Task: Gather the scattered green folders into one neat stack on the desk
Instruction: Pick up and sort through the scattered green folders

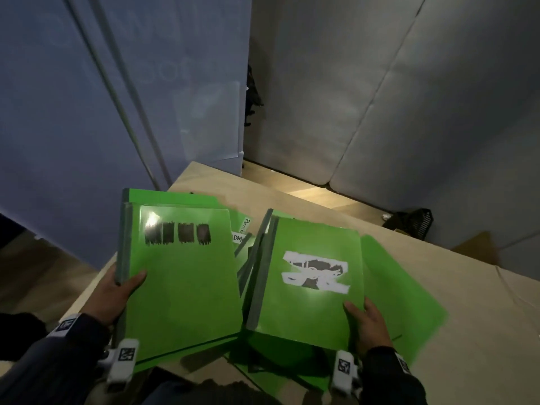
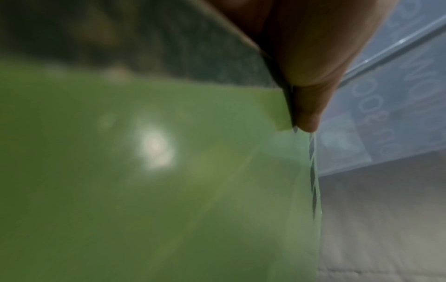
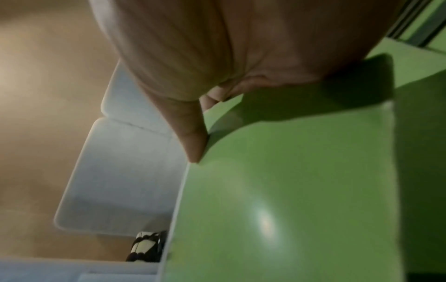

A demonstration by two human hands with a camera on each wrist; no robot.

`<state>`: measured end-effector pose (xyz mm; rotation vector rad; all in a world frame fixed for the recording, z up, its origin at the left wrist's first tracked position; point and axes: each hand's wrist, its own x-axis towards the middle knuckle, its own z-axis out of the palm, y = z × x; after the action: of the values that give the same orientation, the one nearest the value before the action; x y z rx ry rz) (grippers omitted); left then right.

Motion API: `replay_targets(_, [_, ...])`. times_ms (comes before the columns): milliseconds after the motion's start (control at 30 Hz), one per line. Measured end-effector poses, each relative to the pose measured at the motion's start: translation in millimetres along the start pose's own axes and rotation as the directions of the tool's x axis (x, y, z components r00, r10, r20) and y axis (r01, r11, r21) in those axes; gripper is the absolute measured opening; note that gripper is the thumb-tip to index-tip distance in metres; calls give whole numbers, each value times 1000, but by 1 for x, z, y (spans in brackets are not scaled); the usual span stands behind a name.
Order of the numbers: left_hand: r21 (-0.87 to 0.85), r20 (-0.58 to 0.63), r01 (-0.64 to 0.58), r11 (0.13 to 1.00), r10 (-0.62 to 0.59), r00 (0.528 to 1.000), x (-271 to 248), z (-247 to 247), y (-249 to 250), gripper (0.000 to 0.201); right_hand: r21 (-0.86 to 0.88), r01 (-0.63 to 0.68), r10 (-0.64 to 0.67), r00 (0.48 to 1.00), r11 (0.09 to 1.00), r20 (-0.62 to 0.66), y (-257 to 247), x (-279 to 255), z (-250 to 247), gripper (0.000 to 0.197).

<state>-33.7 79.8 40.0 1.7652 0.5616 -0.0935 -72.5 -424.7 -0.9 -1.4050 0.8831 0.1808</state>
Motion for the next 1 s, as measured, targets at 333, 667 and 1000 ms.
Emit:
replay_targets(333, [-7, 209, -61, 998, 62, 976, -15, 94, 34, 21, -214, 88, -20, 953, 973, 303, 4, -55, 99, 36])
replay_targets(667, [-32, 266, 56, 998, -46, 963, -15, 88, 30, 32, -631, 146, -188, 982, 762, 0, 12, -18, 53, 56])
replay_targets(1000, [-261, 77, 254, 932, -242, 967, -6, 28, -3, 29, -912, -198, -98, 964, 359, -248, -17, 51, -45, 140])
